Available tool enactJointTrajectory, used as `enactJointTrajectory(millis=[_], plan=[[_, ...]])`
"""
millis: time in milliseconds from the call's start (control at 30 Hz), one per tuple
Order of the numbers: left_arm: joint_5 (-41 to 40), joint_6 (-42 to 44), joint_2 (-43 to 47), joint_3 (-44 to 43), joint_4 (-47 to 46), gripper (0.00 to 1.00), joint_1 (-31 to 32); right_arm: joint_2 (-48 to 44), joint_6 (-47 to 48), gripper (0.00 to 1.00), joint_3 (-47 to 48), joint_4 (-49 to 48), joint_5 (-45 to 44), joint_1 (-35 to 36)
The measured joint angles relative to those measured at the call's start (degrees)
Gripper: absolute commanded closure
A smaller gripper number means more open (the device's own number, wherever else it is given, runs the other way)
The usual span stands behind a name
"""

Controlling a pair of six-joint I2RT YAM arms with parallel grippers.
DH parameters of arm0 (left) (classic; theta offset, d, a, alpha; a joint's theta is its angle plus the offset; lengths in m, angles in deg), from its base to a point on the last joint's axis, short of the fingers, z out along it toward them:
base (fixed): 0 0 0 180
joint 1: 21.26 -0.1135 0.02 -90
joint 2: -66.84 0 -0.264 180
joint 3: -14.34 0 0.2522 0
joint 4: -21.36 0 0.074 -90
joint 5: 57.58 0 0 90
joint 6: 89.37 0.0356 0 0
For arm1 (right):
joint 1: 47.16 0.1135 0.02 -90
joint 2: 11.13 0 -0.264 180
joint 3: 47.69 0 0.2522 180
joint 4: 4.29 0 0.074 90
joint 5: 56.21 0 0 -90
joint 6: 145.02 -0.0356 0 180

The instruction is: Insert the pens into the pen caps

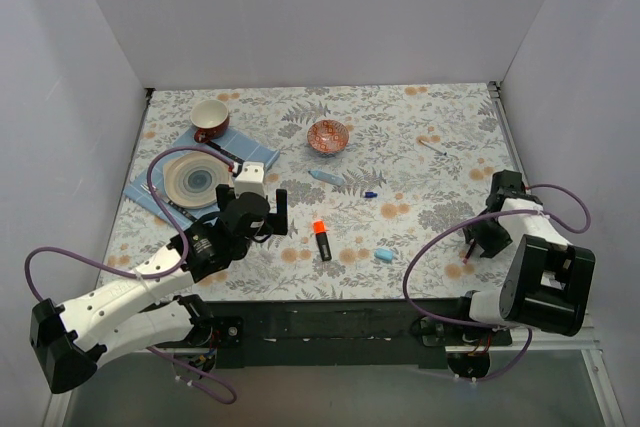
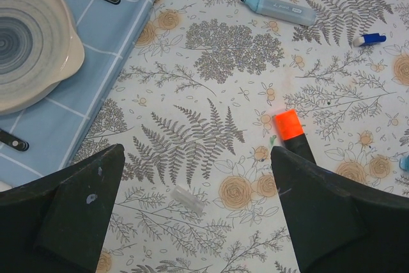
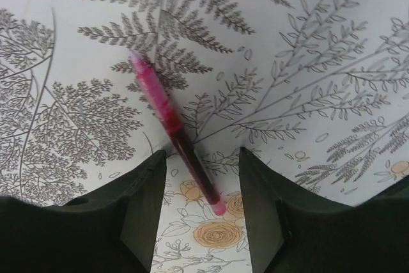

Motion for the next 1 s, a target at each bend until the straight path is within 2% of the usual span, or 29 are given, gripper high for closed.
enactJointTrajectory(millis=[100,133,200,333,500,667,833,1000], plan=[[-0.07,0.52,0.24,0.17,-0.52,0.02,0.0,1.05,1.77,0.51,0.35,-2.05,1.62,-0.04],[-0.15,0.61,0.28,0.2,-0.76,0.02,0.0,1.05,2.21,0.58,0.35,-2.43,1.97,-0.04],[-0.42,0.72,0.31,0.2,-1.11,0.02,0.0,1.05,3.48,0.63,0.24,-3.61,3.02,-0.04],[-0.7,0.72,0.28,0.2,-1.2,0.02,0.0,0.96,5.01,0.82,-0.22,-5.81,4.48,-0.07],[-0.72,0.85,0.46,0.2,-1.18,0.02,0.0,0.37,6.69,0.98,-1.44,-9.7,7.15,-0.09],[-0.15,1.46,1.55,0.2,-1.22,0.02,0.0,0.24,8.37,0.99,-2.34,-13.97,9.22,2.56],[2.29,1.07,0.15,-0.33,-0.72,0.08,0.0,0.28,10.32,0.99,-2.38,-15.63,10.32,13.14],[9.92,-3.98,-2.95,-4.35,-1.49,0.11,-0.04,-0.9,14.45,0.99,-2.32,-16.41,15.13,21.4]])
